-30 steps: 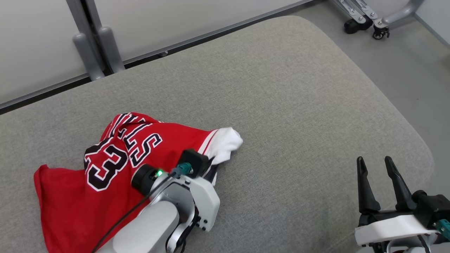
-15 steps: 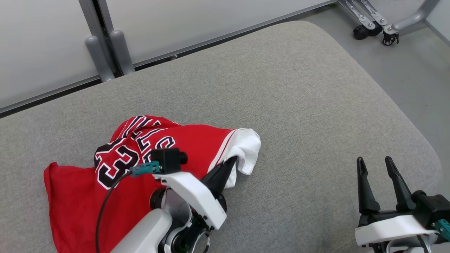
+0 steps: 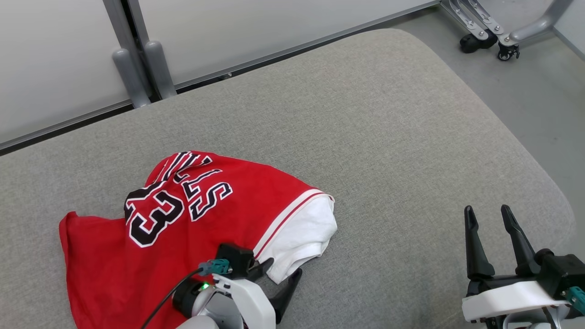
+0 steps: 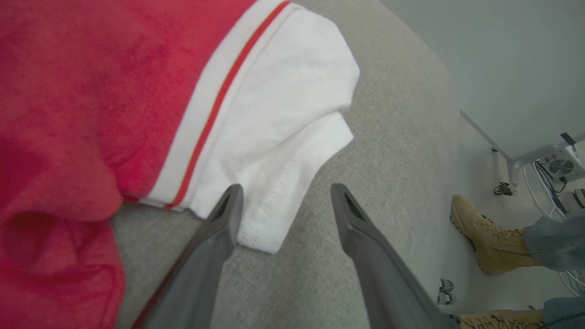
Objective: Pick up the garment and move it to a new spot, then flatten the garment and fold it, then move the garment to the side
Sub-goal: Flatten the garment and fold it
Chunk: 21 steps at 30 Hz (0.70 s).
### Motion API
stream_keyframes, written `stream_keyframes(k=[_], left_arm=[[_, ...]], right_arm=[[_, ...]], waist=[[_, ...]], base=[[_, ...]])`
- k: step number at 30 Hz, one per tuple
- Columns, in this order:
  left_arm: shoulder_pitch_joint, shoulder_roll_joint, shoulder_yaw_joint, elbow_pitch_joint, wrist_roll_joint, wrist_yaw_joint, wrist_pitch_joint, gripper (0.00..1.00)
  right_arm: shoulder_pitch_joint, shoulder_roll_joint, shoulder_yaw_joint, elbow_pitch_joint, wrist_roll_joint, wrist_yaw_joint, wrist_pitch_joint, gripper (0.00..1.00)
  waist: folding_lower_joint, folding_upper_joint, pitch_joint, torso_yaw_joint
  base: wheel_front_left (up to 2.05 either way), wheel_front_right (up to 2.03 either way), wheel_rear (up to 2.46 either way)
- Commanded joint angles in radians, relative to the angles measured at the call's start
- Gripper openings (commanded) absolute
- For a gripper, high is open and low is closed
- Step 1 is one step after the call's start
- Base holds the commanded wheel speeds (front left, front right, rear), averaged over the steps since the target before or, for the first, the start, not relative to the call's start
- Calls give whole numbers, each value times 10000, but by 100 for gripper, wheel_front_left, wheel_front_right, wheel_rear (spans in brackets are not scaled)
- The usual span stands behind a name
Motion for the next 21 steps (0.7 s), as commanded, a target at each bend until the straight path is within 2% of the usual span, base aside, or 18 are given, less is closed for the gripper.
stream_keyframes(k=[1, 6, 12, 15, 21], left_arm=[[39, 151, 11, -151, 166, 22, -102, 100], [-44, 353, -149, -1471, 504, 205, -158, 100], [-719, 182, -595, -2540, 1131, 370, 287, 100], [-1042, -129, -807, -2324, 1207, 357, 614, 100], [-1658, -380, -1040, -594, 1586, 491, 939, 100]], right_arm=[[54, -52, -20, 8, -72, 1, -53, 100], [147, -52, -18, 21, -186, 1, -53, 100], [-29, -54, 219, 71, -251, 1, -53, 100], [-139, -54, 375, 65, -187, 1, -53, 100], [-227, -54, 405, 54, 101, 1, -53, 100]], waist=[[0, 0, -28, 28], [0, 0, -184, 191], [0, 0, -273, 99], [0, 0, -166, -99], [0, 0, 272, -615]], base=[[0, 0, 0], [0, 0, 0], [0, 0, 0], [0, 0, 0], [0, 0, 0]])
